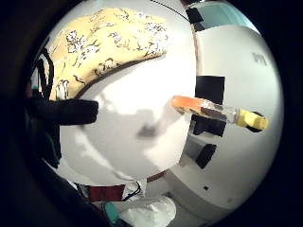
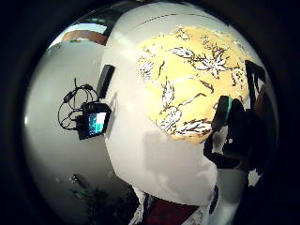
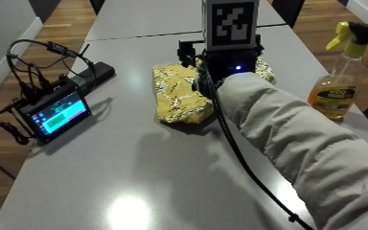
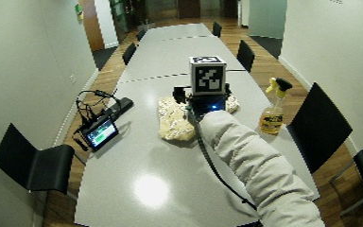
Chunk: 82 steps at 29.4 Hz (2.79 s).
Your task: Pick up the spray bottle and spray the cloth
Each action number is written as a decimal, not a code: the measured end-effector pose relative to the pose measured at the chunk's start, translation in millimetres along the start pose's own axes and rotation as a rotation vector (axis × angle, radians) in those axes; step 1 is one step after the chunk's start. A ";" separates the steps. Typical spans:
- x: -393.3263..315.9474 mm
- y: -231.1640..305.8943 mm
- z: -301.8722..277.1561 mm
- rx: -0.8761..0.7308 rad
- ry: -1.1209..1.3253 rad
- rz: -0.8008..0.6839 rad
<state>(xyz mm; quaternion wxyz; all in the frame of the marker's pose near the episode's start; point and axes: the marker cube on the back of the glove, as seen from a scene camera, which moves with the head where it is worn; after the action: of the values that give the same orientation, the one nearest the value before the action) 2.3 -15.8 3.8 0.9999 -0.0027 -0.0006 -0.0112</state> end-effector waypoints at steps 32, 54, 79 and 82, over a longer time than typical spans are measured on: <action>90.5 132.1 -40.2 0.497 -0.971 -0.343; 205.9 60.8 49.4 0.797 -1.078 0.021; 144.1 19.8 0.5 0.528 0.319 -0.168; 146.5 18.9 0.4 0.529 0.267 -0.150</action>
<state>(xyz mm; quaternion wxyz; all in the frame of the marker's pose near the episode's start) 149.2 -0.2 4.3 0.9535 0.2593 0.1277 -0.0849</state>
